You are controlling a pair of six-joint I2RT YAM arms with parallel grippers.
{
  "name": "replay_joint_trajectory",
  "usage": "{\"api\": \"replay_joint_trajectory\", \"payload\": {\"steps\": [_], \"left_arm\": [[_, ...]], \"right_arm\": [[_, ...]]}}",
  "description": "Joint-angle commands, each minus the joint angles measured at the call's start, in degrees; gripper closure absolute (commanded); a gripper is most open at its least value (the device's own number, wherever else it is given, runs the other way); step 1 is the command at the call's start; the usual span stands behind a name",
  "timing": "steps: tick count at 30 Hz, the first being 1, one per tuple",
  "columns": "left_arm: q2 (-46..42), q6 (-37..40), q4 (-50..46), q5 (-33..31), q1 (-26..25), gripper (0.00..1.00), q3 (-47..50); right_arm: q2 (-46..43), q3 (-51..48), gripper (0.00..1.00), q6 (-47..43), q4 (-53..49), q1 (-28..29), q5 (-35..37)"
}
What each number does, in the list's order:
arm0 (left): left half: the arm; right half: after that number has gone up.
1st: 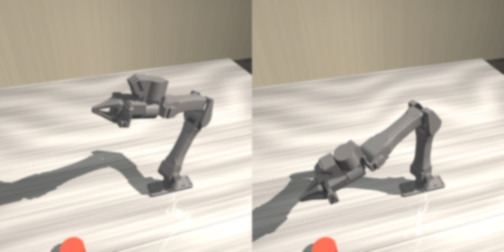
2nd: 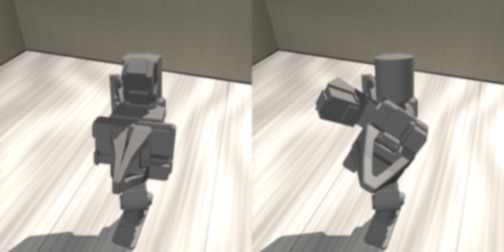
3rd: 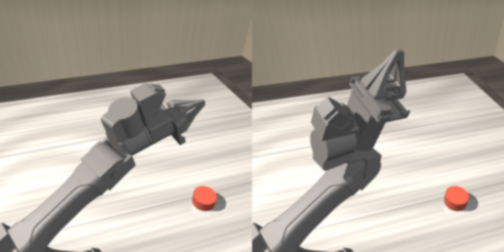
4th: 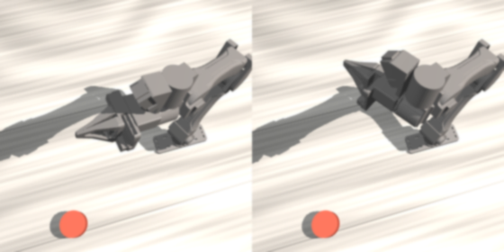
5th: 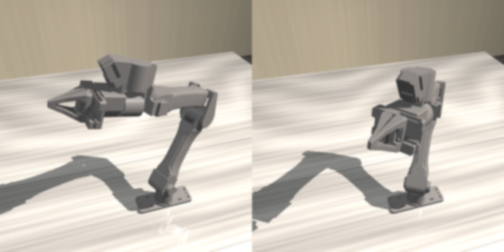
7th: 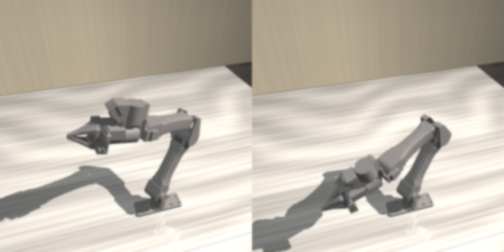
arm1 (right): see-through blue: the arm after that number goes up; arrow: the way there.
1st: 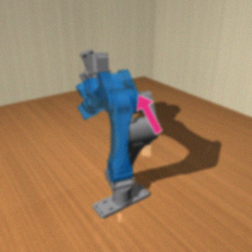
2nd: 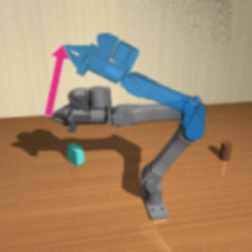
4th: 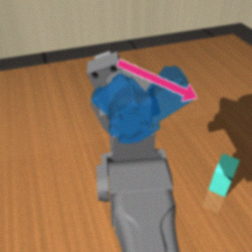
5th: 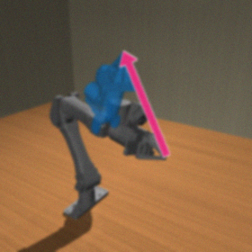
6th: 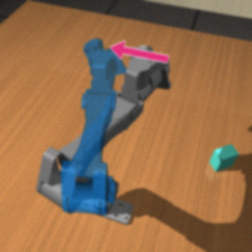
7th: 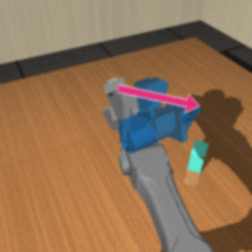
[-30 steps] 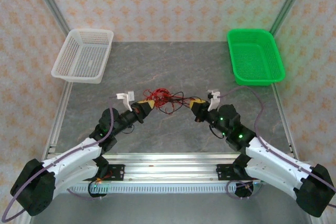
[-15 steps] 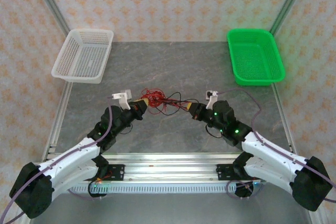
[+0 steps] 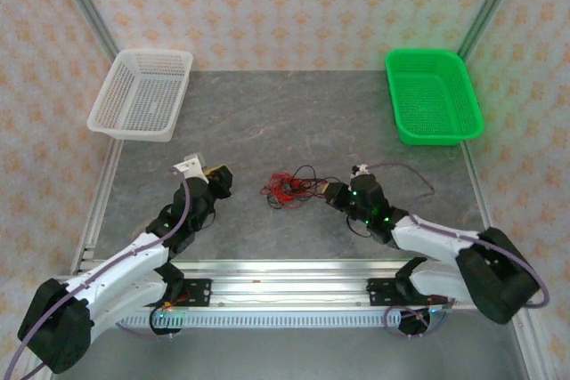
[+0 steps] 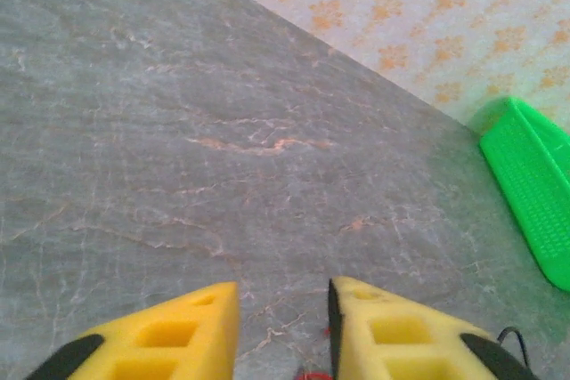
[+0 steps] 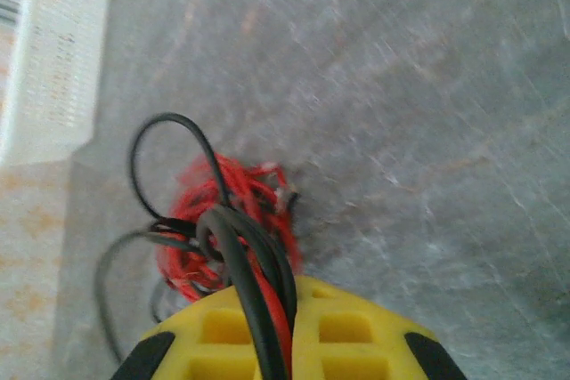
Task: Untangle the cables
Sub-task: Untie the cable.
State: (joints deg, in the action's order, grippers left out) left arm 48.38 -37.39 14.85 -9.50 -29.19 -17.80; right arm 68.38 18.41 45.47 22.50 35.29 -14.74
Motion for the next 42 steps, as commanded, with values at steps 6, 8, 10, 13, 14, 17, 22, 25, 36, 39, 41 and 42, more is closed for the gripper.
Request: {"api": "replay_joint_trajectory", "payload": {"steps": [6, 8, 10, 13, 14, 17, 22, 25, 36, 39, 41, 42], "left_arm": [[2.1, 3.2, 2.5, 10.3, 0.1, 0.36, -1.1], [6.0, 5.9, 1.4, 14.8, 0.2, 0.32, -4.7], [11.5, 7.7, 0.3, 18.4, 0.1, 0.32, -8.3], [21.5, 9.3, -0.6, 22.4, 0.1, 0.32, -13.3], [25.0, 9.8, -0.6, 23.1, 0.1, 0.33, -14.9], [33.6, 11.4, -0.2, 24.0, 0.1, 0.34, -19.5], [44.6, 15.8, -4.2, 25.7, 0.1, 0.37, -28.6], [49.3, 17.7, -5.3, 28.9, 0.1, 0.39, -31.6], [55.6, 19.4, -1.7, 41.4, -0.2, 0.42, -30.1], [55.7, 18.4, 0.3, 43.1, -1.0, 0.45, -27.6], [55.4, 17.2, 2.7, 43.1, -1.4, 0.51, -25.6], [55.3, 16.3, 4.1, 43.4, -1.4, 0.58, -24.6]], "right_arm": [[4.8, 2.9, 1.00, -8.7, 6.0, 0.0, -4.5], [4.2, 5.1, 1.00, -16.3, 1.1, -0.1, -4.8], [3.5, 6.8, 1.00, -23.9, -2.5, 0.0, -5.3], [2.8, 8.3, 1.00, -33.1, -5.6, 0.0, -5.9], [2.6, 8.5, 1.00, -35.8, -5.9, -0.1, -6.3], [1.7, 7.9, 1.00, -42.2, -6.3, 0.0, -6.5], [-0.1, 6.4, 1.00, -48.2, -5.6, -0.1, -4.1], [-0.3, 6.2, 1.00, -49.8, -4.3, -0.1, -4.8], [1.5, 5.9, 1.00, -50.5, -1.5, -0.1, -3.7], [1.6, 5.7, 1.00, -50.2, -1.1, -0.1, -2.7], [1.5, 5.3, 1.00, -49.8, -0.7, -0.1, -2.3], [1.5, 5.0, 1.00, -49.5, -0.3, -0.1, -2.1]]}}
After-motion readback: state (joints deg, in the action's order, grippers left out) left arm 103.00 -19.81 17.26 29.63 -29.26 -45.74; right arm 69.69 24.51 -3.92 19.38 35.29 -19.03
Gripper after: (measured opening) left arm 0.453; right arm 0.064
